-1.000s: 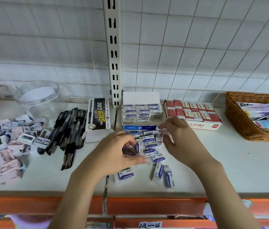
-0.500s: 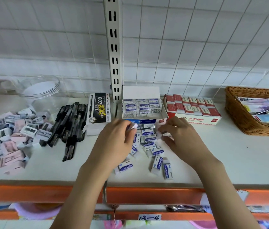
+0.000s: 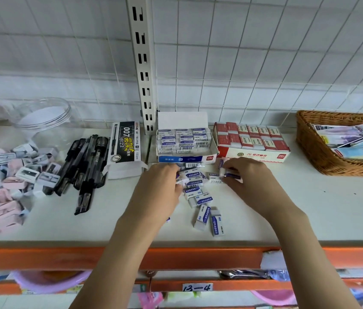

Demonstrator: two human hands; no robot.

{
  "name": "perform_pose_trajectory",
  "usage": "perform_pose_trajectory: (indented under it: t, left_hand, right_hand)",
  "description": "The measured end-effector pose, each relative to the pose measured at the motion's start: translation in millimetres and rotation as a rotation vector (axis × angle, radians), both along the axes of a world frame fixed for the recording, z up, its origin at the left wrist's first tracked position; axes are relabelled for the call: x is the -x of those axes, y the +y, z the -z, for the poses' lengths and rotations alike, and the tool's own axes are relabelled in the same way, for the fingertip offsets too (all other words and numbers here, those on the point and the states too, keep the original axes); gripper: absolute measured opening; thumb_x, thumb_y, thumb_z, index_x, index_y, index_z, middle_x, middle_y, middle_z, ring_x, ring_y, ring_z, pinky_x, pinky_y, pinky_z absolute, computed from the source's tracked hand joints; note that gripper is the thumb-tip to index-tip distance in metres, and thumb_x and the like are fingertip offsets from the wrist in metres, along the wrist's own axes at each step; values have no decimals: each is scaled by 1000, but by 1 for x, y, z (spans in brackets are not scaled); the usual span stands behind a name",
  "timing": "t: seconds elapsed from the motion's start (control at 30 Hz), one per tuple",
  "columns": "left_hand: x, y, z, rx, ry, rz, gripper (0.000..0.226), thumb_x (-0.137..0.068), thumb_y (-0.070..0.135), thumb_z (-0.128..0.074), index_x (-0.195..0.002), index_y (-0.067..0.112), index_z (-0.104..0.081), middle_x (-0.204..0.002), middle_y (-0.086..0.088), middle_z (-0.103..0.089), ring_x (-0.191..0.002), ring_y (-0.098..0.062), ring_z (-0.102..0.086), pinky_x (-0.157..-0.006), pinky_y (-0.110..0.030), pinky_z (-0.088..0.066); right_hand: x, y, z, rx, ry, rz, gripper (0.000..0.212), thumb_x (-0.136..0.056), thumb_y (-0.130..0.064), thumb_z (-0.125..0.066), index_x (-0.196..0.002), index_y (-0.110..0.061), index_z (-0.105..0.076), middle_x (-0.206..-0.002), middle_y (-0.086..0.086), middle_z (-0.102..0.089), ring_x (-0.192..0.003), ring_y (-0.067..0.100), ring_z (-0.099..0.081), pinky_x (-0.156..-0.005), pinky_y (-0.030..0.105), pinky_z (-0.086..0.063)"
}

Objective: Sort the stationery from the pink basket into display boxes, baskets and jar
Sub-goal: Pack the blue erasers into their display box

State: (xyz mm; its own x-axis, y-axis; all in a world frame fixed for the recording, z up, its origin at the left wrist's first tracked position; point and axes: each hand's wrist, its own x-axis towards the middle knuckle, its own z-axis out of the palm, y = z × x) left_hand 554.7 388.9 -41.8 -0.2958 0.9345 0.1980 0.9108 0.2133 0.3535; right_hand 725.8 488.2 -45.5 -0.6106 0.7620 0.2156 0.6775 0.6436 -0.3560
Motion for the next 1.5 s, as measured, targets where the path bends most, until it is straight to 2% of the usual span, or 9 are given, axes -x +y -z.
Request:
perform_pose_trajectory:
  t: [0.13,0.3,0.5,0.63,0.73,0.97,1.07,1.27,1.5]
  left_hand:
    - [8,-12,-6,-19,-48,-2,22,-94,18,-52,-115,15,-57,-108,3,-57,-98,-15,-53,-83,-26,-39]
    - [26,-24,-11,37,-41,-71,5,-89,18,-60,-89,14,-57,-86,4,-53,-80,-15,-48,-70,-27,-33]
    - [23,-24,-8,178,-17,44,20,-91,10,-52,-110,12,-59,-110,2,-55,-97,-14,-52,-80,-25,-39]
    - [21,-26,-4,198,14,113,31,-92,14,-52,-123,19,-55,-121,4,-51,-106,-14,-50,-86,-22,-37]
    - [22,-32,-6,185,55,62,31,-93,23,-54,-123,19,-54,-119,3,-54,-107,-15,-51,-84,-23,-36]
    - [21,-44,-5,263,101,-10,20,-94,27,-52,-110,16,-57,-102,1,-59,-81,-13,-46,-68,-22,-32]
    - [19,-44,-3,276,102,-17,21,-94,27,-53,-111,15,-56,-102,-1,-57,-87,-18,-52,-69,-23,-33]
    - [22,-44,-4,291,78,21,35,-88,34,-61,-118,15,-58,-110,-4,-59,-100,-20,-56,-76,-25,-41]
    - [28,-46,-7,210,8,39,27,-87,27,-65,-112,18,-64,-105,-3,-64,-89,-16,-59,-71,-22,-42]
  right_hand:
    - [11,-2,2,29,-42,-91,26,-88,-14,-63,-114,-14,-66,-115,3,-63,-103,22,-58,-85,23,-41]
    - [15,2,4,49,-104,-85,21,-91,-19,-58,-108,-11,-66,-111,4,-63,-100,22,-57,-78,21,-40]
    - [15,1,7,52,-208,-23,22,-95,-27,-50,-99,-7,-60,-102,9,-60,-82,18,-45,-67,22,-31]
    - [8,-11,-1,8,-134,-51,24,-93,-22,-55,-113,-10,-62,-110,6,-58,-97,24,-52,-73,23,-37]
    - [5,-21,-10,3,-71,-150,27,-90,-21,-61,-116,-12,-64,-111,3,-58,-101,22,-53,-75,20,-32]
    - [23,-30,-13,27,-228,-298,32,-93,-23,-55,-124,-16,-60,-113,3,-58,-107,21,-53,-88,27,-43]
    - [24,-28,-18,110,-266,-306,33,-90,-23,-60,-122,-16,-59,-113,3,-57,-105,21,-56,-89,32,-45]
    - [26,-33,-13,124,-232,-260,36,-87,-22,-65,-121,-17,-58,-113,0,-57,-104,21,-56,-84,25,-42]
    - [19,-31,-12,149,-227,-217,38,-87,-27,-65,-123,-17,-58,-115,2,-59,-104,20,-57,-87,30,-47]
